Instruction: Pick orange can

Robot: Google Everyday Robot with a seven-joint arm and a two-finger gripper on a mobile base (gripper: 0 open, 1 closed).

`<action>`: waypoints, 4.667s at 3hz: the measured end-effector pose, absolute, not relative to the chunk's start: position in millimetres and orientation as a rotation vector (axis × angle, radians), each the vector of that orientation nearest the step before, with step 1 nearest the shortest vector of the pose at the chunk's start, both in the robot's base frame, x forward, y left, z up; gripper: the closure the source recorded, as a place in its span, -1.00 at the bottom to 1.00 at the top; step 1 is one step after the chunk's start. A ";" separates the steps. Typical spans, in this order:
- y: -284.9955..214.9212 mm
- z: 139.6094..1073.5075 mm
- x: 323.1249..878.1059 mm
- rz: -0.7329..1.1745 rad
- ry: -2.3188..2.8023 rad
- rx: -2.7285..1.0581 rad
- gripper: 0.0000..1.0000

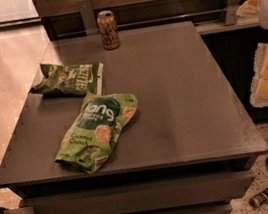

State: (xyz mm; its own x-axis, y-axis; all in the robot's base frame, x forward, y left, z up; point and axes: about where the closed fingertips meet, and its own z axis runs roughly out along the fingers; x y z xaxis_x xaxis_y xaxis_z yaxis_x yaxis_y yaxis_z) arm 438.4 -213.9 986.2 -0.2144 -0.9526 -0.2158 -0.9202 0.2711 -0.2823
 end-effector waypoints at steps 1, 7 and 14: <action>-213.9 986.2 438.4 -0.131 2.205 -1.706 -1.00; -118.6 976.5 707.0 0.372 1.757 -0.920 -1.00; 28.6 886.4 893.5 0.710 1.624 -0.713 -1.00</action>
Offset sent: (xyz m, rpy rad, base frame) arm 0.0825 0.0108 -0.0291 0.2920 -0.1004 -0.0347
